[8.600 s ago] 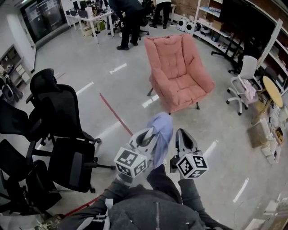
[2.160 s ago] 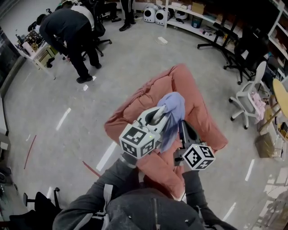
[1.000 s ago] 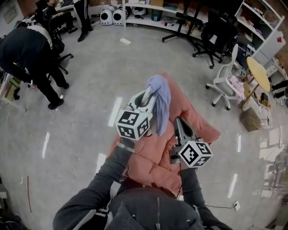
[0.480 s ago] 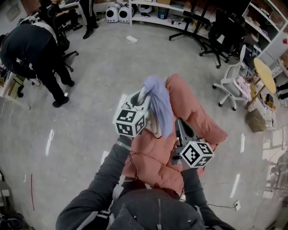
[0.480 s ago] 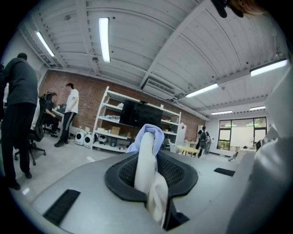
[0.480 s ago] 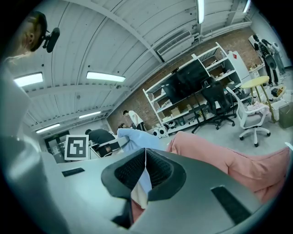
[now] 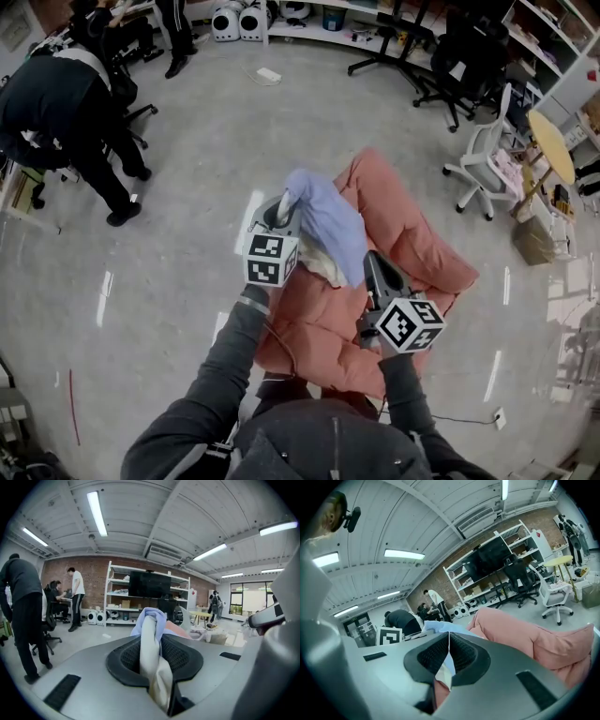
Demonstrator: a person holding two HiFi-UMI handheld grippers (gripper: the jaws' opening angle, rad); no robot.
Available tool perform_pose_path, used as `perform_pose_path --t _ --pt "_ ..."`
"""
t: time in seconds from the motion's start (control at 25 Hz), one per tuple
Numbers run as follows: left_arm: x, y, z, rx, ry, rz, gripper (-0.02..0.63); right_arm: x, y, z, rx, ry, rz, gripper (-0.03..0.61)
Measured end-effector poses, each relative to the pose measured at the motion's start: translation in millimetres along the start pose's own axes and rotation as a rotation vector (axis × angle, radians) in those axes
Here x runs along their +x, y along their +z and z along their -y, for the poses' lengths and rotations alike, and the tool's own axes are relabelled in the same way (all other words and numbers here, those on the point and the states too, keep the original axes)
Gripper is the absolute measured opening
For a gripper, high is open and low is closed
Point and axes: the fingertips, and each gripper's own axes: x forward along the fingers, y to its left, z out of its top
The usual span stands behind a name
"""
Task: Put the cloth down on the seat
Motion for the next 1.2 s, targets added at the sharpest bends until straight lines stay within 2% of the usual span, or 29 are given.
perform_pose_path --t 0.2,0.4,0.72,0.88,0.96,1.2 --pt "7.5 -27.5 -1.5 0.037 -0.005 -0.061 0.078 2.6 -11.0 0.1 0.007 -0.006 -0.027 0.012" --pt "7.2 -40.9 -10.0 0.029 0.006 -0.083 0.094 4.8 -17.6 -0.2 0.006 -0.005 -0.046 0.012" --pt "-6.8 -48.4 -17.0 0.082 0.047 -0.103 0.223 8.2 -18.5 -5.0 0.026 0.019 -0.038 0.012" --pt "-18.1 -43.0 -26.5 0.121 0.11 -0.084 0.315 6.9 -22.2 -9.9 0.037 0.033 -0.035 0.012" --pt "-23.8 -41.0 -30.0 0.133 0.135 -0.082 0.327 5.5 -22.0 -12.6 0.043 0.042 -0.033 0.012" --pt "-31.0 -46.8 -17.4 0.164 0.116 -0.118 0.333 -0.1 -23.0 -16.5 0.045 0.063 -0.038 0.012"
